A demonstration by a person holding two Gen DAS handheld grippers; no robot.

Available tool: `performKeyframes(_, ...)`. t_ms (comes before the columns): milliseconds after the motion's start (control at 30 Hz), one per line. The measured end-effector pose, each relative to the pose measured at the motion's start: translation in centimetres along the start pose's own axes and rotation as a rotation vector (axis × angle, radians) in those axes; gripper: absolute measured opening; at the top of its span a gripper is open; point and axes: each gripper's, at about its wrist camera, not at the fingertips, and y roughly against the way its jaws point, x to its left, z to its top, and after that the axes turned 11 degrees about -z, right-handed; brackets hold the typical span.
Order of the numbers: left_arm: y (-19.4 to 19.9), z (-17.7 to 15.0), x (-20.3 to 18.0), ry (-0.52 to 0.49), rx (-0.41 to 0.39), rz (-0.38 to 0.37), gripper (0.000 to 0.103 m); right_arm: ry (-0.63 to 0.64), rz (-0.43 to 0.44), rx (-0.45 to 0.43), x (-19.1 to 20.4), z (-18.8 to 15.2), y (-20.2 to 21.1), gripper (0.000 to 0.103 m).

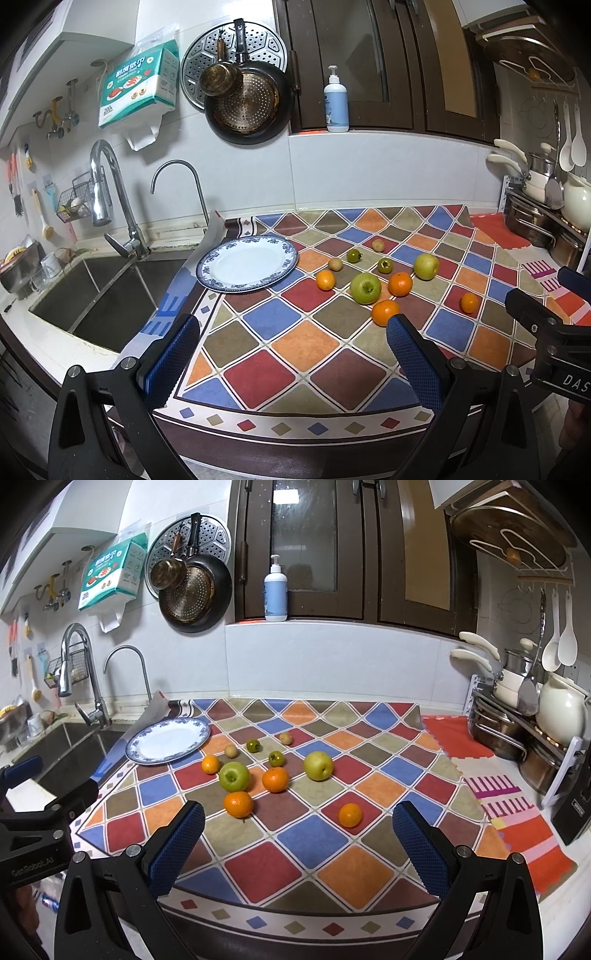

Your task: Organize fruits

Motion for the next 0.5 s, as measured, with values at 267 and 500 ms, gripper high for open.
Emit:
performKeyframes(267,-0.8,0.2,0.0,-0.002,0.008,-0.007,0.103,0.001,-0.001,0.005,0.1,0.0,-0.1,0.103)
performKeyframes(500,-2.4,0.0,-0.6,-0.013,0.038,-0.044,0.103,0.002,0.009,0.03,0.2,-0.2,-1.5,0.102)
